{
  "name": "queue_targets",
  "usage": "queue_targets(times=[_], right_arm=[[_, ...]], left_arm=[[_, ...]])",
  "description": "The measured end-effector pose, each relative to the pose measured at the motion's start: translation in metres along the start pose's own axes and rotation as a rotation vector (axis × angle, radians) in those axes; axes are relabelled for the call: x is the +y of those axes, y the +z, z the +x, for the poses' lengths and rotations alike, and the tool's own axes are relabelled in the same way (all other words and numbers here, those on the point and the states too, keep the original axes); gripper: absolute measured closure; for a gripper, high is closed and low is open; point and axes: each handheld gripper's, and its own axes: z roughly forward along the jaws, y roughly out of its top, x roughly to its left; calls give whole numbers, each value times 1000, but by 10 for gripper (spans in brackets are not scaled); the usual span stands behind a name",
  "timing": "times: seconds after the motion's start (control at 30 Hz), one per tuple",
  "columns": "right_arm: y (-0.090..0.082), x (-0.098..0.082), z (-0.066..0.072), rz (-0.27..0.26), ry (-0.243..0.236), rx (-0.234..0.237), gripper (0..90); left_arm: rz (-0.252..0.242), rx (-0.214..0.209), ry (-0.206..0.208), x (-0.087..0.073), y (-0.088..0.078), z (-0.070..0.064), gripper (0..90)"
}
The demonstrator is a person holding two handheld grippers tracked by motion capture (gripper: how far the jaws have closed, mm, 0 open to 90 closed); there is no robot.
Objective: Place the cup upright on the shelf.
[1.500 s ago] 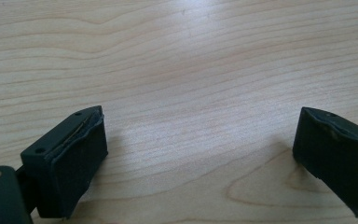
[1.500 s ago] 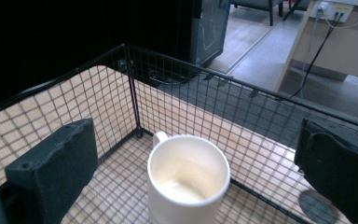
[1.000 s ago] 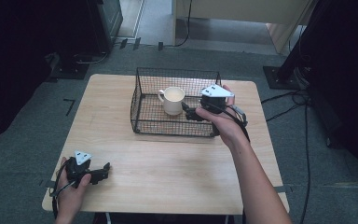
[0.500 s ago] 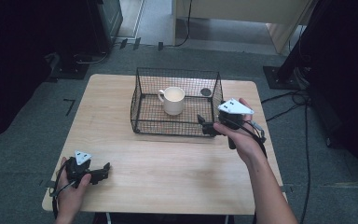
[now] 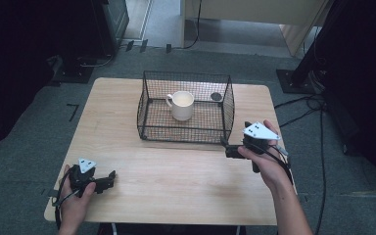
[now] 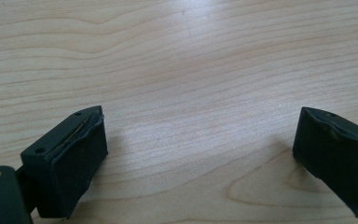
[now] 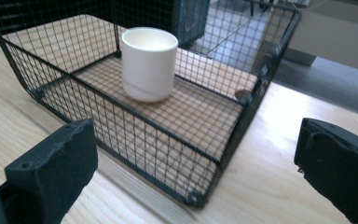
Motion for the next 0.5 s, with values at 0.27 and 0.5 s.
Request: queue_targets(times=[0.27, 0.5], right_arm=[[-11, -29, -10, 24, 30, -24, 0], [-21, -54, -17, 50, 30, -57, 0]], left_arm=[[-1, -1, 0, 0, 0, 0, 34], [0, 0, 2, 0, 0, 0, 34]])
